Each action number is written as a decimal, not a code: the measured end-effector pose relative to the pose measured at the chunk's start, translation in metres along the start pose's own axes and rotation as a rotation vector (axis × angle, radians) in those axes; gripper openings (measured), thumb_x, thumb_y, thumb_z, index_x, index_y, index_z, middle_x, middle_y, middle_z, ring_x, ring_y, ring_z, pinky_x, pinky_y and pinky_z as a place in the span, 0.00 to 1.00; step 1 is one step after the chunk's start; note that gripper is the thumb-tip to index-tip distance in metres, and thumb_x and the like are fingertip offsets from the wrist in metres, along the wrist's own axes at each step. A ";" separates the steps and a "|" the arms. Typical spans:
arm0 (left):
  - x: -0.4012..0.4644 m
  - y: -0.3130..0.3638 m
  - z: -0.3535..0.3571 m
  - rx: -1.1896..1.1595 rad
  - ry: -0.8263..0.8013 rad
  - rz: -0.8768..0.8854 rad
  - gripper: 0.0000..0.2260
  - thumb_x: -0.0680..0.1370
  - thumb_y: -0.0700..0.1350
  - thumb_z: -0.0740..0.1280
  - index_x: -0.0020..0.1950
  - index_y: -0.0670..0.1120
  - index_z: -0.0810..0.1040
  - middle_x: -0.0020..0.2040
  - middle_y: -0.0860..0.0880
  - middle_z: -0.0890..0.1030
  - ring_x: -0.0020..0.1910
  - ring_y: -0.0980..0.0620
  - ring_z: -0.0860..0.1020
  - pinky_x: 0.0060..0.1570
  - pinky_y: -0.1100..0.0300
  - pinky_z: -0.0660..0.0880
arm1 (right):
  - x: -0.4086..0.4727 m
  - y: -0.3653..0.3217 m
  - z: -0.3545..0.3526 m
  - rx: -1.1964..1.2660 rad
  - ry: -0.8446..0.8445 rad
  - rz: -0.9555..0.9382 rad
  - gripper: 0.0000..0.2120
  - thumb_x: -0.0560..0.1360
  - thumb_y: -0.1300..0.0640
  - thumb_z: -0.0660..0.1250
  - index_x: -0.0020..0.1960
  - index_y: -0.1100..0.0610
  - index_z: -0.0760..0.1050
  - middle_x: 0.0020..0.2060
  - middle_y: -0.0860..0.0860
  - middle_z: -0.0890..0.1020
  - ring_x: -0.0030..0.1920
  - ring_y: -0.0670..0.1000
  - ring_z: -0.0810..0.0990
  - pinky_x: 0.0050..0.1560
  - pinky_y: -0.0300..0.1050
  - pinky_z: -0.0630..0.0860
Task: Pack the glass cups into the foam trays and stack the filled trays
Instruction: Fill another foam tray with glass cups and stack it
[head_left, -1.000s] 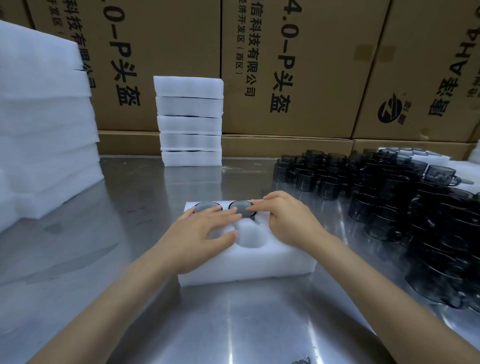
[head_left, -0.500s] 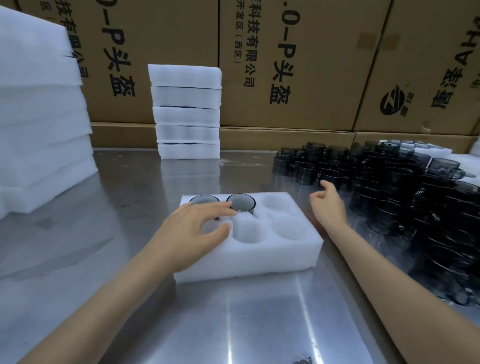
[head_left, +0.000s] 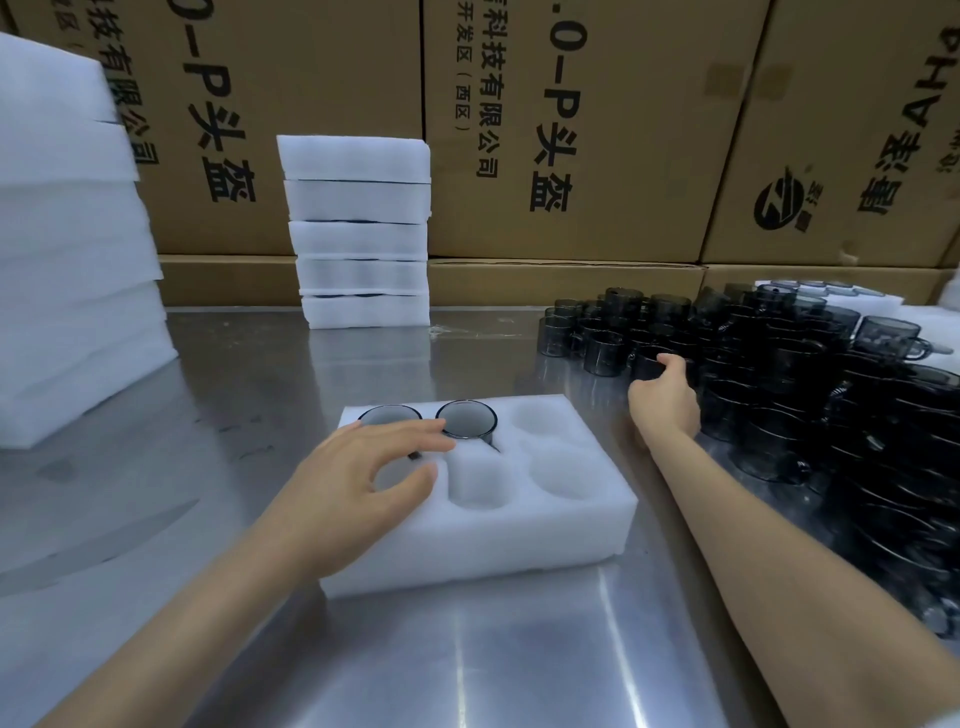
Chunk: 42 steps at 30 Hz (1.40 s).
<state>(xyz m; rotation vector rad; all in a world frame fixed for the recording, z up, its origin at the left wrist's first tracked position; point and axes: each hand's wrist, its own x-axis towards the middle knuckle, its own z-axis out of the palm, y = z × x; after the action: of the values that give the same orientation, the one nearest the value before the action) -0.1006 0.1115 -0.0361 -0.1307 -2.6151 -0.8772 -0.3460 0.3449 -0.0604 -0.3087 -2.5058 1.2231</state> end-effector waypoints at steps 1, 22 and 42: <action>0.000 0.000 0.000 0.003 -0.002 0.000 0.15 0.71 0.60 0.58 0.55 0.66 0.78 0.61 0.73 0.72 0.63 0.68 0.68 0.66 0.59 0.64 | -0.001 0.001 0.000 0.031 0.011 -0.003 0.22 0.77 0.62 0.57 0.70 0.51 0.63 0.50 0.56 0.80 0.46 0.57 0.76 0.44 0.49 0.72; -0.005 0.003 -0.006 0.032 -0.020 -0.012 0.13 0.73 0.58 0.65 0.57 0.61 0.79 0.58 0.72 0.71 0.64 0.69 0.67 0.60 0.67 0.61 | -0.068 0.016 -0.027 0.093 -0.157 -0.300 0.07 0.75 0.60 0.63 0.50 0.51 0.73 0.63 0.50 0.68 0.67 0.53 0.62 0.55 0.38 0.55; -0.010 0.001 -0.016 0.177 -0.146 0.076 0.33 0.58 0.74 0.62 0.62 0.67 0.69 0.65 0.71 0.66 0.67 0.69 0.62 0.69 0.65 0.58 | -0.074 0.015 -0.031 0.040 -0.245 -0.334 0.24 0.66 0.40 0.72 0.57 0.50 0.72 0.53 0.50 0.74 0.49 0.45 0.69 0.41 0.40 0.64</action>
<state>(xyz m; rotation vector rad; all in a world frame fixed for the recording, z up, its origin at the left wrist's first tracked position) -0.0856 0.1031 -0.0272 -0.2526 -2.7879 -0.6285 -0.2651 0.3520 -0.0691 0.2783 -2.5901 1.2306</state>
